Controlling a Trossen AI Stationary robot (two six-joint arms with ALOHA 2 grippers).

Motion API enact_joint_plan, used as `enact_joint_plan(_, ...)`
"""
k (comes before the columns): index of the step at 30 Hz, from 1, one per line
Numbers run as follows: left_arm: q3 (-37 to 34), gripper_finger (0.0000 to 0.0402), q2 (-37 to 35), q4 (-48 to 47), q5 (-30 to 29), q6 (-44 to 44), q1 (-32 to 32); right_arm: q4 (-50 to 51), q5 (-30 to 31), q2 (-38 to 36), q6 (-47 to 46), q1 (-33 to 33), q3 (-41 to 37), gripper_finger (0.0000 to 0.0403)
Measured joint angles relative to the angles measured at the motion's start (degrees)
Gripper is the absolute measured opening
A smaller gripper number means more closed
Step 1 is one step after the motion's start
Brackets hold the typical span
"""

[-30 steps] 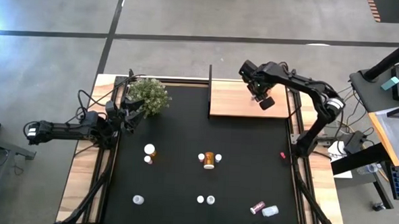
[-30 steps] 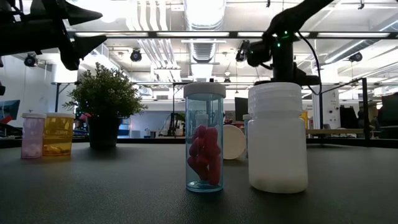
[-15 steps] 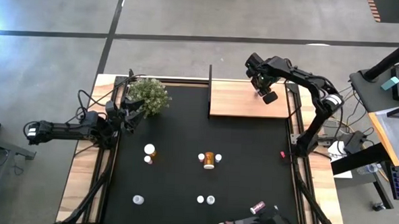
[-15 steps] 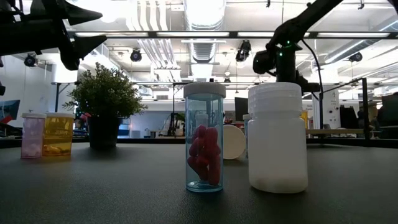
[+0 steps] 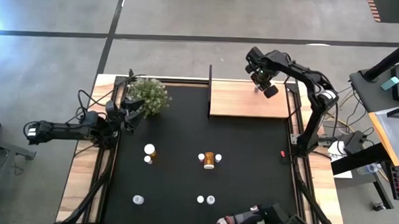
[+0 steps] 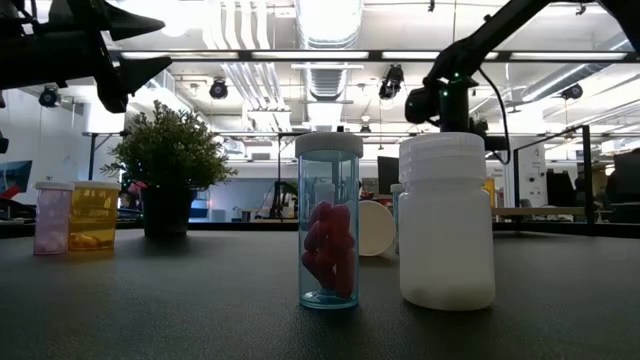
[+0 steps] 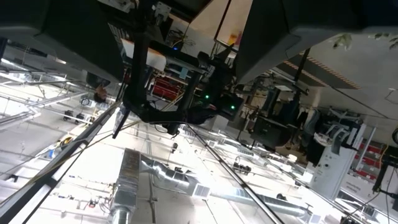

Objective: Pick and place medicine bottles onto shelf by color
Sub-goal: Put the top right blue pill bottle on the shelf

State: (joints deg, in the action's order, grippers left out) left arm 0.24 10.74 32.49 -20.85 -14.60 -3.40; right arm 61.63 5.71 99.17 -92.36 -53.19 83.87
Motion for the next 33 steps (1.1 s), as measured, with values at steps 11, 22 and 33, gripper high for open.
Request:
enact_joint_plan(11, 0.0, 0.0295, 0.0, 0.0, 0.0, 0.0, 0.0, 0.1, 0.1, 0.4, 0.7, -0.4, 0.9, 0.0107)
enact_joint_plan(22, 0.0, 0.0295, 0.0, 0.0, 0.0, 0.0, 0.0, 0.1, 0.2, 0.4, 1.1, -0.4, 0.9, 0.0109)
enact_joint_plan(33, 0.0, 0.0295, 0.0, 0.0, 0.0, 0.0, 0.0, 2.8, 0.2, 0.4, 1.7, -0.4, 2.5, 0.0189)
